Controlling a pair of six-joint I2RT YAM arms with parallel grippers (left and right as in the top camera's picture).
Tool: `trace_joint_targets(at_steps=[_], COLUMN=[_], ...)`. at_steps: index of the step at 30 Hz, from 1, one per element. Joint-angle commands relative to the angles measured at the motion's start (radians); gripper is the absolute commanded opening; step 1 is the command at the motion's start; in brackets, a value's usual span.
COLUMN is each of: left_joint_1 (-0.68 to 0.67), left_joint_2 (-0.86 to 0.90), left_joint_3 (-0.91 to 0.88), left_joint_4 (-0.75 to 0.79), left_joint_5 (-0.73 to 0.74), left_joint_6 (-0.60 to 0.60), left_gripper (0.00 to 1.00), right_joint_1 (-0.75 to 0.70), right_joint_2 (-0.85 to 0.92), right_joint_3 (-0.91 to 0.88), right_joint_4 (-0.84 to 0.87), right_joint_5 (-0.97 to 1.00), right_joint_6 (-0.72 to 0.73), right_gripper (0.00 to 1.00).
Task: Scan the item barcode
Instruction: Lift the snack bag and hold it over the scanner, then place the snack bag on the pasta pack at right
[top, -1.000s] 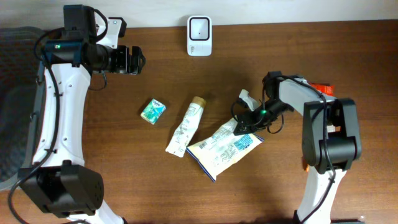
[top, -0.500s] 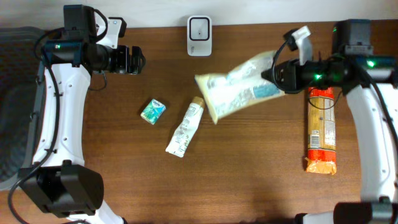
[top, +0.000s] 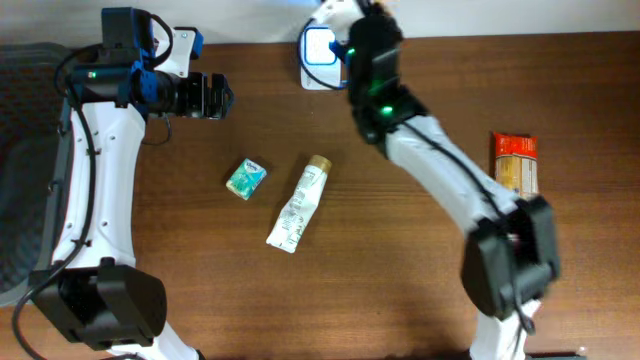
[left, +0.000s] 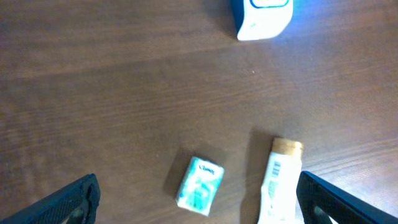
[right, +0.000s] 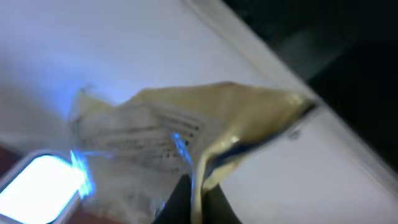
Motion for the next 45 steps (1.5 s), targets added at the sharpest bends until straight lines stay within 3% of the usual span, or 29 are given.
trace_joint_targets(at_steps=[1,5,9,14,30,34,36,38,39,41,45], left_joint_1=[0.007,0.007,0.006,0.007,0.007,0.007,0.007,0.007,0.007,0.007,0.006], left_joint_2=[-0.002,-0.002,-0.002,-0.002,-0.002,-0.002,-0.002,-0.002,-0.002,-0.002,-0.002], left_joint_3=[0.005,0.005,0.005,0.005,0.005,0.005,0.005,0.005,0.005,0.005,0.005], left_joint_4=[0.002,0.002,0.002,0.002,0.002,0.002,0.002,0.002,0.002,0.002,0.002], left_joint_5=[0.001,0.001,0.001,0.001,0.001,0.001,0.001,0.001,0.001,0.001,0.001], left_joint_6=[0.016,0.016,0.016,0.016,0.016,0.016,0.016,0.016,0.016,0.016,0.016], left_gripper=[0.99,0.99,0.99,0.99,0.99,0.99,0.99,0.99,0.99,0.99,0.99], right_joint_1=[0.020,0.012,0.010,-0.013,-0.030,-0.029,-0.028,-0.027,-0.027,-0.031,-0.071], right_joint_2=[0.129,0.211,0.212,0.278,0.319,0.212,0.093,-0.034,-0.159,-0.293,-0.578], right_joint_3=[0.018,0.018,0.018,0.018,0.018,0.018,0.018,0.018,0.018,0.018,0.018], right_joint_4=[0.210,0.344,0.342,0.449,0.515,0.512,0.409,0.145,-0.111,-0.356,-1.068], right_joint_5=[0.140,0.074,-0.038,-0.161,-0.254,-0.240,-0.180,-0.140,-0.152,-0.201,-0.247], right_joint_6=[-0.315,-0.479,-0.604,-0.869,-0.962,-0.956,-0.857,-0.711,-0.479,-0.213,0.454], right_gripper=[0.04,0.04,0.04,0.04,0.04,0.04,0.04,0.04,0.04,0.04,0.04])
